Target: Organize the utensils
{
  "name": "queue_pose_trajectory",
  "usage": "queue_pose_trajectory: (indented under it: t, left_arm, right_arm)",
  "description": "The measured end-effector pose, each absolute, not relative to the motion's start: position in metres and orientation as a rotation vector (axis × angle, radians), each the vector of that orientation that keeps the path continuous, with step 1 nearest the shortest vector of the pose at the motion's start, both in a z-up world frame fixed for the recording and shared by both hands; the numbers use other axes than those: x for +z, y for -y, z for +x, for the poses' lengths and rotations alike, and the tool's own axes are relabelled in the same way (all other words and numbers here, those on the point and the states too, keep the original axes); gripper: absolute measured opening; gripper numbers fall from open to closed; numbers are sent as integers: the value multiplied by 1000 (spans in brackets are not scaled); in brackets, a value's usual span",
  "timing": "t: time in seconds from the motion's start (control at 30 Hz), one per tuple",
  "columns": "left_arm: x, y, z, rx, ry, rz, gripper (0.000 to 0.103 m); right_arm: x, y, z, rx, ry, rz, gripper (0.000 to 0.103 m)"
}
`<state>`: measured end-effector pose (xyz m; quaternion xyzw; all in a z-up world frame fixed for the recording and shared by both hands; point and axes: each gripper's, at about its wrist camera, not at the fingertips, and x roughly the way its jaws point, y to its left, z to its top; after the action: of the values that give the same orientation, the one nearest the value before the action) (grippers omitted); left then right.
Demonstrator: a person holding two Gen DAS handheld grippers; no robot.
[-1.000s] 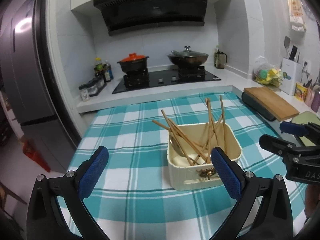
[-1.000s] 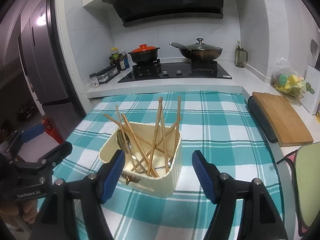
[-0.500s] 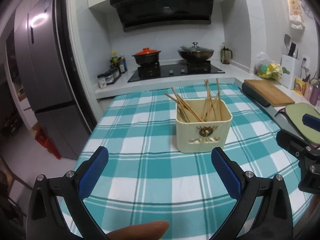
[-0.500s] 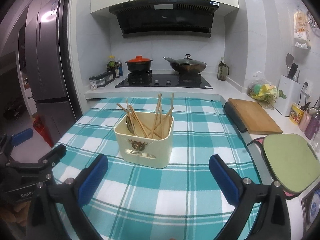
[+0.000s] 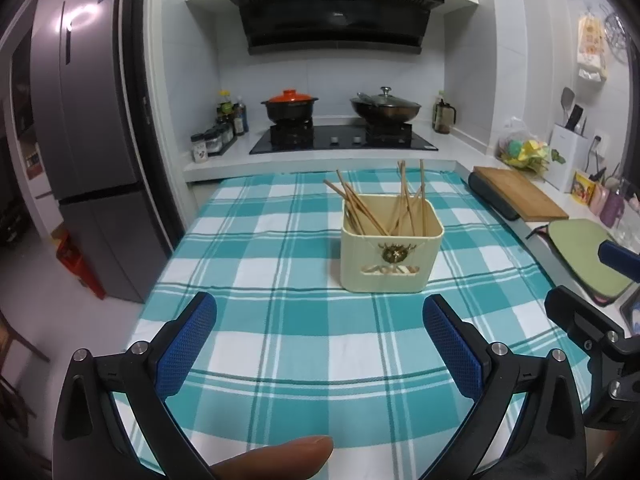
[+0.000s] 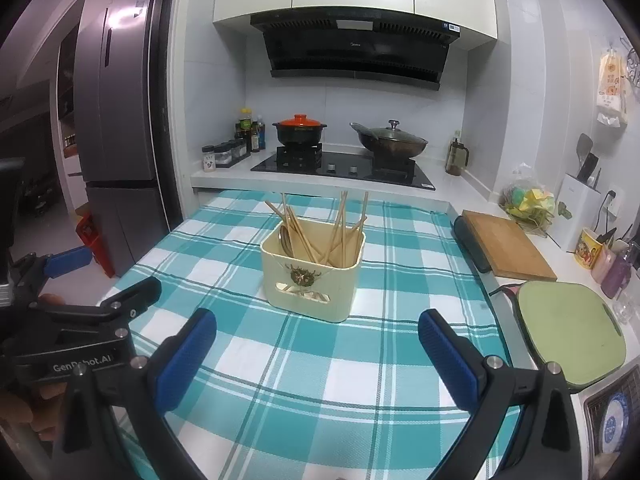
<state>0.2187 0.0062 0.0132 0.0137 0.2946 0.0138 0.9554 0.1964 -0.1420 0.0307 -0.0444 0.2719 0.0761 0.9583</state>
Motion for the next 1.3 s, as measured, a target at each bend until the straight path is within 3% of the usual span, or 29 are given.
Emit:
queue_pose_trajectory:
  t: [1.3]
  left_arm:
    - [15, -3, 218, 35, -602, 36, 103]
  right_arm:
    - [37, 139, 192, 157, -544, -100, 103]
